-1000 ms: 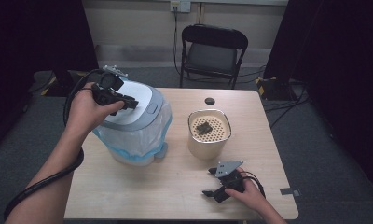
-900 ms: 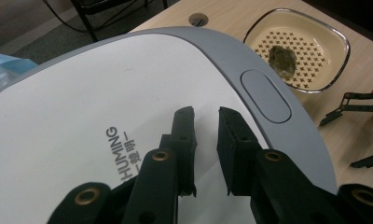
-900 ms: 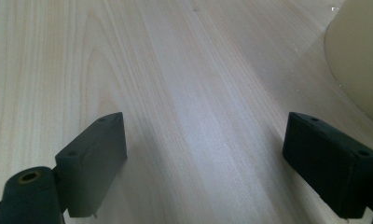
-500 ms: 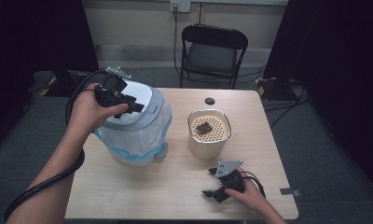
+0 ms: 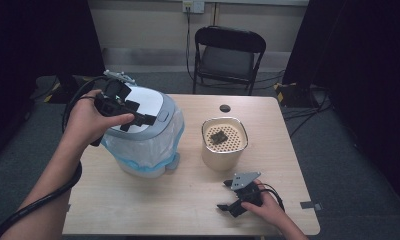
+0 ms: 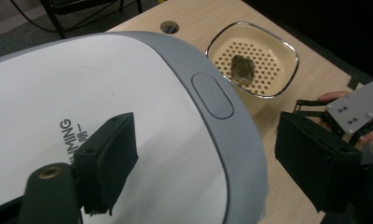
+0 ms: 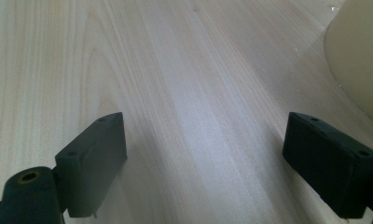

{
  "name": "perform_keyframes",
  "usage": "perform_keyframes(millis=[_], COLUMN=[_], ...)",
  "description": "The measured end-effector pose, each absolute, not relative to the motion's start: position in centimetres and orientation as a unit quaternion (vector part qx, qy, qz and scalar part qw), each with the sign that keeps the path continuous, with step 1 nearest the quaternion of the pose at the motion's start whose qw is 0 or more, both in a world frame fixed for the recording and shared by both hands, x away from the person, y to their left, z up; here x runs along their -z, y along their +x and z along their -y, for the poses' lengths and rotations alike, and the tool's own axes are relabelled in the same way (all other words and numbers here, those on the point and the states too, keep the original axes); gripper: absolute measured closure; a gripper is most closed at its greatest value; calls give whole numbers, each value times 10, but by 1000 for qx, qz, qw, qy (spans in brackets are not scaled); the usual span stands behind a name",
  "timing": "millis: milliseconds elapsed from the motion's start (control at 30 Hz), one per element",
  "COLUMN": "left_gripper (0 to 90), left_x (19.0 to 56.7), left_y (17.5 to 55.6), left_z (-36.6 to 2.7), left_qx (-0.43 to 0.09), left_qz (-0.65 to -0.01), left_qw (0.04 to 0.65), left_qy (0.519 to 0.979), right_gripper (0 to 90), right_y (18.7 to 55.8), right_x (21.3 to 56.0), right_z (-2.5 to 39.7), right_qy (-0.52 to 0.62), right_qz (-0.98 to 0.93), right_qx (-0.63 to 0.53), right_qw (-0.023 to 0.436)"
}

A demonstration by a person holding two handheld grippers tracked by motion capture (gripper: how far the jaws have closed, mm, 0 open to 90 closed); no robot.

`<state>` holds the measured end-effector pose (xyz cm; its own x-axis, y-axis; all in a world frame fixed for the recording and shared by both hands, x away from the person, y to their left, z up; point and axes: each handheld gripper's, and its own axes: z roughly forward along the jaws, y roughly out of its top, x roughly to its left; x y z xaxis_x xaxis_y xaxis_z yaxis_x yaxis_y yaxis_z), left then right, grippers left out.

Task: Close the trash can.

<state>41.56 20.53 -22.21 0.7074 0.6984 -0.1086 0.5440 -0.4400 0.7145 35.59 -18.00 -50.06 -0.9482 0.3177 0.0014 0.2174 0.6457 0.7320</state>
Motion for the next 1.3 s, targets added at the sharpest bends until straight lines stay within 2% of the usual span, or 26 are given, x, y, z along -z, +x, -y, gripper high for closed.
perform_keyframes(millis=[300, 700, 1100, 1300], left_gripper=[164, 164, 165, 165], left_x=[217, 236, 295, 343], left_y=[393, 355, 327, 321], left_z=[-214, -231, -253, -258], left_qx=[-76, -66, -53, -39], left_qz=[-353, -331, -336, -344], left_qw=[406, 405, 414, 411], left_qy=[840, 850, 844, 844], right_gripper=[124, 123, 123, 123], right_y=[356, 356, 356, 355], right_x=[501, 501, 501, 500], right_z=[180, 180, 180, 180], right_qy=[146, 146, 146, 147], right_qz=[-905, -905, -905, -905], right_qx=[-395, -394, -395, -393], right_qw=[64, 64, 65, 66])
